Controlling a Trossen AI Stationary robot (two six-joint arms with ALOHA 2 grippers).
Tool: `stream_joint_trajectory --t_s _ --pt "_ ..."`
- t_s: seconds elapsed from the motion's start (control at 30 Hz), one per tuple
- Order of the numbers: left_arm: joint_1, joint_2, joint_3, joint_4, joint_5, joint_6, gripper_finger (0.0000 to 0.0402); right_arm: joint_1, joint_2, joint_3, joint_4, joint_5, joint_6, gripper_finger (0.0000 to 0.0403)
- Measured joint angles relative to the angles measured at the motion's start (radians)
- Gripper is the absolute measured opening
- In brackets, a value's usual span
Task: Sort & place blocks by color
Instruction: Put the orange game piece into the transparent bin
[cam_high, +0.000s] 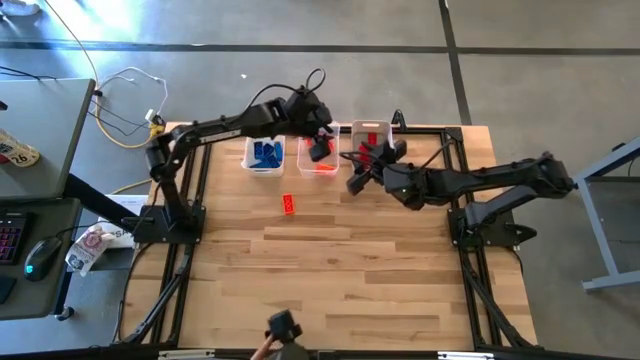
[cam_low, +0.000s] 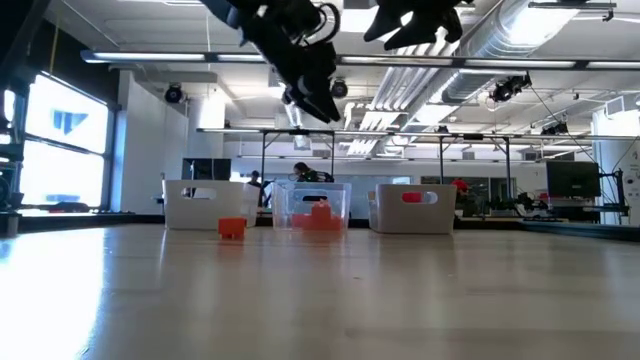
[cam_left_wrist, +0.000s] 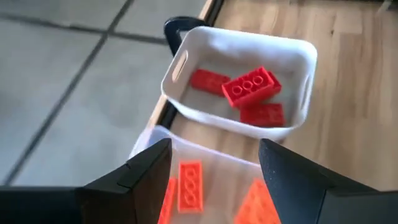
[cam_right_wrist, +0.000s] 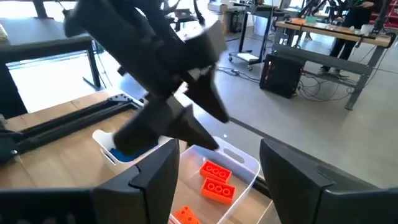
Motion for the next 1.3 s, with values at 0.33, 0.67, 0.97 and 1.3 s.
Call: stream_joint_trajectory --t_s 0.33,0.67,0.97,1.3 --pt "-0.043 -0.113 0.000 -0.315 -0.089 -0.275 0.0227 -0.047 -0.058 0.000 -0.067 -0.085 0.000 0.0211" --pt "-0.105 -0.104 -0.013 -0.511 -0.156 -0.551 0.0227 -0.123 -0.074 0.000 -0.171 -0.156 0.000 0.0211" --pt "-0.184 -0.105 -0.027 -0.532 -0.227 -0.777 0.0227 -0.179 -0.074 0.000 -0.265 -0.310 0.000 0.0211" --pt "-0.287 -0.105 -0.058 -0.625 -0.262 -1.060 0.0227 -0.189 -0.074 0.000 -0.315 -0.408 -0.035 0.0211"
